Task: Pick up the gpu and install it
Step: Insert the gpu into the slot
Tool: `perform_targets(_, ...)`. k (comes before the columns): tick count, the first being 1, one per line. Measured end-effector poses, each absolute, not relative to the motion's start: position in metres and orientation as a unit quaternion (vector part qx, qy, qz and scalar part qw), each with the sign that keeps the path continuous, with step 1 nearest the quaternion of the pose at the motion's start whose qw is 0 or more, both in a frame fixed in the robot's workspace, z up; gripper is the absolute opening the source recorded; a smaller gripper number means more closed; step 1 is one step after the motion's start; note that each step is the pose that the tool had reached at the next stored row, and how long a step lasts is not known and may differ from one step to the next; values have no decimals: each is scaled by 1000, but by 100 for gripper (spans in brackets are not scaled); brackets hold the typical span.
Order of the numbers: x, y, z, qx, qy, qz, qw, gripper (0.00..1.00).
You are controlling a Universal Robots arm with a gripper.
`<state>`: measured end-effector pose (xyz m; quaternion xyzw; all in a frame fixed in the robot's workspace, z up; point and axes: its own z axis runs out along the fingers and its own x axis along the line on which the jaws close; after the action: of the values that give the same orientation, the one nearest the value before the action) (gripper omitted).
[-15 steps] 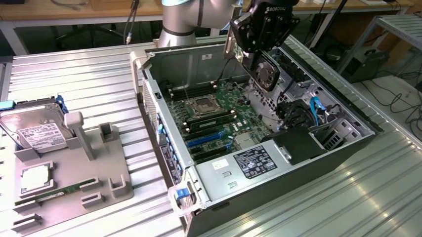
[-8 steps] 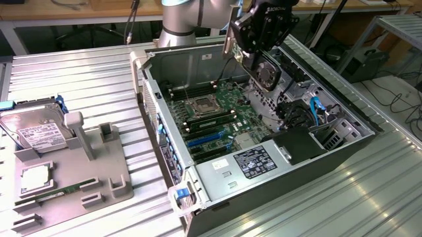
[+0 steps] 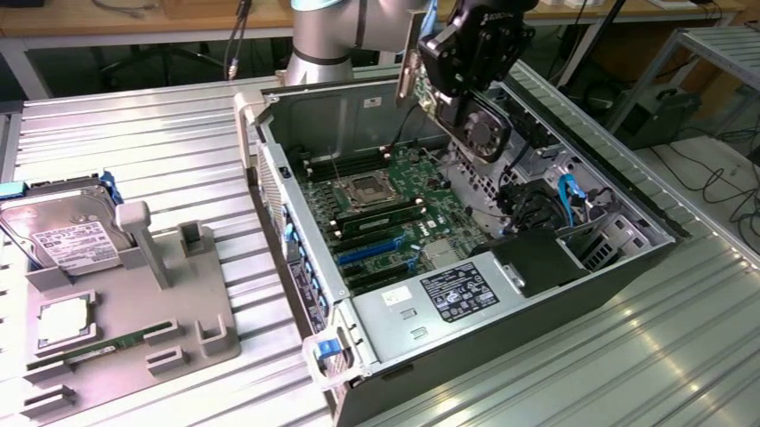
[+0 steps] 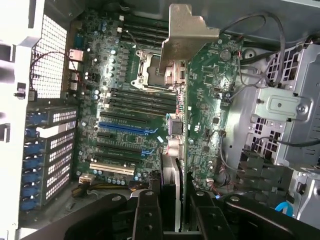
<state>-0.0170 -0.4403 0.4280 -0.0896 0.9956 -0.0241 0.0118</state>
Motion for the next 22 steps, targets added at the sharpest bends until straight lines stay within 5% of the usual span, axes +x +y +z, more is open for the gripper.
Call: perform_targets(22,-17,-440,428,-292,956,-21,16,27)
